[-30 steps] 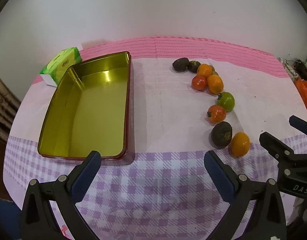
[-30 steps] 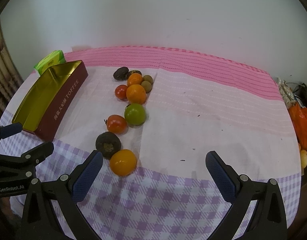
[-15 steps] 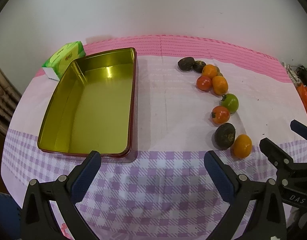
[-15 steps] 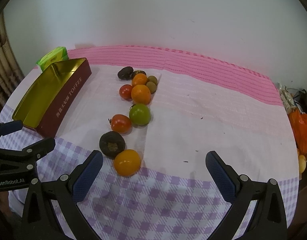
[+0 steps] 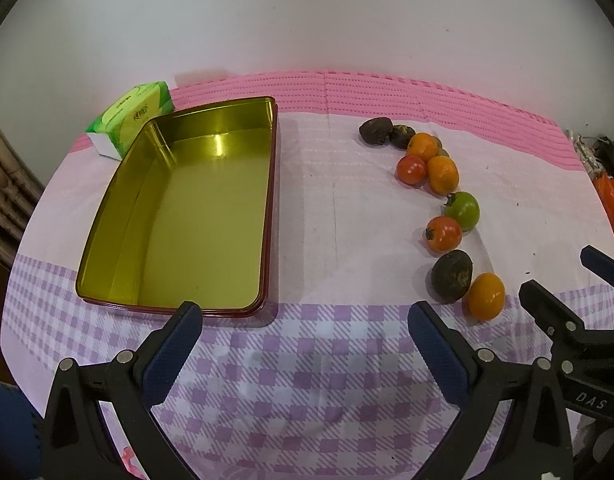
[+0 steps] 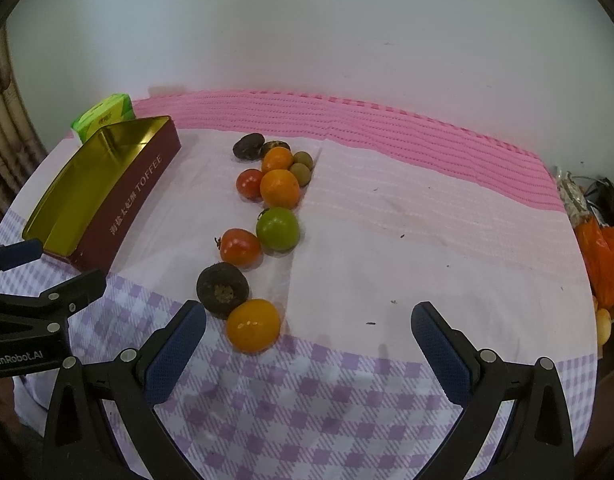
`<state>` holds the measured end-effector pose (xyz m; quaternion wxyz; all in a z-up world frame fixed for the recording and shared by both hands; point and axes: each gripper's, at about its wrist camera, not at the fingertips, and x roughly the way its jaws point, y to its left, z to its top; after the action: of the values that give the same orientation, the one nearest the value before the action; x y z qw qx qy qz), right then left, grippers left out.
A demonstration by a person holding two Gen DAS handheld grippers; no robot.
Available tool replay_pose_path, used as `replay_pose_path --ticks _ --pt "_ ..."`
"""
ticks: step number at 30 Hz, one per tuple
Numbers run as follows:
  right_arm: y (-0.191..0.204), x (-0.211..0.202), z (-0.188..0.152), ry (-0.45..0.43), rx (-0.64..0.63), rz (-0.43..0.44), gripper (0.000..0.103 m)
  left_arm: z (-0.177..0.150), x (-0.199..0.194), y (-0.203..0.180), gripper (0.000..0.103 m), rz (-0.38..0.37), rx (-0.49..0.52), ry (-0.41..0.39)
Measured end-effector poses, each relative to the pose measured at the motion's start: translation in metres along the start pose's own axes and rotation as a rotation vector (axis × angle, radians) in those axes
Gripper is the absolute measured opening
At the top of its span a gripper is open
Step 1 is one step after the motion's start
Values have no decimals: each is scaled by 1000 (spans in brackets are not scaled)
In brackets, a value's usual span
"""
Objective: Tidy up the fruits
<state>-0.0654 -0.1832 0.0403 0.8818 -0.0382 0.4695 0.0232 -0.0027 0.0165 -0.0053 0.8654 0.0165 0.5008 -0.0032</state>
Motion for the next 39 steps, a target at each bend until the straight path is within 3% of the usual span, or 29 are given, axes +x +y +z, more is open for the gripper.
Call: replay_pose_path --ticks 26,39 --pt "1 11 -15 37 -22 -7 100 -3 5 2 102 3 -8 15" --pt "18 32 -20 99 -60 61 68 -5 7 -2 102 2 -2 21"
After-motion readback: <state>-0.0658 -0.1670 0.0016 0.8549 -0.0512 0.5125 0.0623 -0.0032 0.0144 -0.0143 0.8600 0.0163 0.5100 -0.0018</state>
